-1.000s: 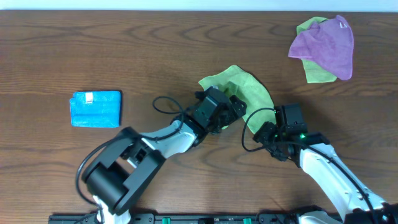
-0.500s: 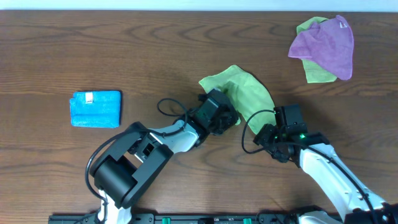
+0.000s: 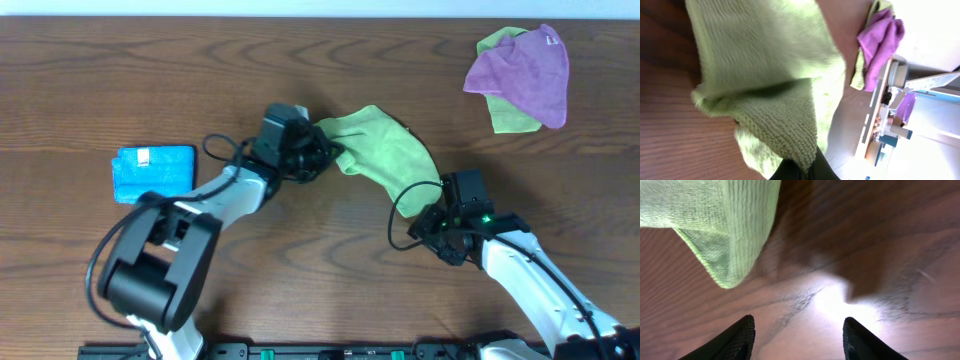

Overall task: Fold the cloth
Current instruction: 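Pull the cloth corners apart with both grippers to stretch it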

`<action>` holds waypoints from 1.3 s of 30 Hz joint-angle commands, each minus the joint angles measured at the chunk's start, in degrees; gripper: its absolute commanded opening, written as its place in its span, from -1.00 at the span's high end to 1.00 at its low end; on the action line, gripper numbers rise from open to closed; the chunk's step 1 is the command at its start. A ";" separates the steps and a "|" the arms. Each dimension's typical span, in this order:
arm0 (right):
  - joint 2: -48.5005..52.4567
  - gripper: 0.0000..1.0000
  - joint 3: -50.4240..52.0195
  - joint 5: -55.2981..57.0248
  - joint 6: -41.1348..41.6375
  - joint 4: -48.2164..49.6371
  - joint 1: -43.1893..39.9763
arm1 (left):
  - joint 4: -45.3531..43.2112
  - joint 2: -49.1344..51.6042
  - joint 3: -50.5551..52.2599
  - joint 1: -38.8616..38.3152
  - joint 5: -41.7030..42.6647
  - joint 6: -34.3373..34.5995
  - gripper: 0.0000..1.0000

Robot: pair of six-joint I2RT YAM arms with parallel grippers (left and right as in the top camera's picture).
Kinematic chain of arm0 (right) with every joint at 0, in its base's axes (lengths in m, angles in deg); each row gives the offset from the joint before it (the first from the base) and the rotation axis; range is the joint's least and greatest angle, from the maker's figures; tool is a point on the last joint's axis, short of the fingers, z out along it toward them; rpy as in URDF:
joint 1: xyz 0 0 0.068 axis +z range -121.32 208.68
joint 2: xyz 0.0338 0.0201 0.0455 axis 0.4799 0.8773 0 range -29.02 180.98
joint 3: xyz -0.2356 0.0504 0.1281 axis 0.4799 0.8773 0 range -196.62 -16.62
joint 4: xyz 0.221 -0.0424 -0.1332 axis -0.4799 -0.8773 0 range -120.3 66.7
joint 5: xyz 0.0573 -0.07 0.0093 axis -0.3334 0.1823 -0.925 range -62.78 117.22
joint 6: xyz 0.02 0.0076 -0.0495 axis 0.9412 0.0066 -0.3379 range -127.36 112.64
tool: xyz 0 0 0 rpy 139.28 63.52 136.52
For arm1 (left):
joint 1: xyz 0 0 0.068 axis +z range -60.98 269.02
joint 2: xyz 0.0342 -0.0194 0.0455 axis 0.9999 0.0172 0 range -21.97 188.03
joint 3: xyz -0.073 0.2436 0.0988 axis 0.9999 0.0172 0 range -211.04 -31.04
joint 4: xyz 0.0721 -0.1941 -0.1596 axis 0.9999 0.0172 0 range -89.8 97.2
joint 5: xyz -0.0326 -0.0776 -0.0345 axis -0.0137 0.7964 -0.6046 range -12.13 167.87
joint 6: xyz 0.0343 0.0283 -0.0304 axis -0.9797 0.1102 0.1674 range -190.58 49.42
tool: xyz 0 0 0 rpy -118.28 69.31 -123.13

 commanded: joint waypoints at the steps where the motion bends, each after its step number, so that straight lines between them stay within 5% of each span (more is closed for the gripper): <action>1: -1.53 -0.15 0.17 -1.95 -0.96 -0.17 -0.26 | 2.54 -3.37 -1.09 1.79 3.19 -5.66 0.89; 16: 1.20 -0.23 2.99 -1.62 10.14 10.82 5.16 | 14.60 -6.16 -1.09 4.48 3.67 -14.29 0.89; 27: 9.62 -0.02 5.70 2.97 14.62 22.45 9.51 | 16.15 -6.16 -1.09 7.96 5.86 -16.46 0.89; 29: 10.40 0.23 5.70 3.69 14.64 24.04 9.51 | 16.85 -6.16 -1.09 8.79 6.58 -17.38 0.88; 32: 10.64 0.97 5.68 3.69 14.64 25.42 9.51 | 18.34 -6.19 -1.09 9.90 7.34 -18.60 0.88; 39: 3.58 0.97 3.37 3.17 10.01 19.76 9.44 | 19.32 -6.19 -1.11 12.04 11.08 -20.28 0.88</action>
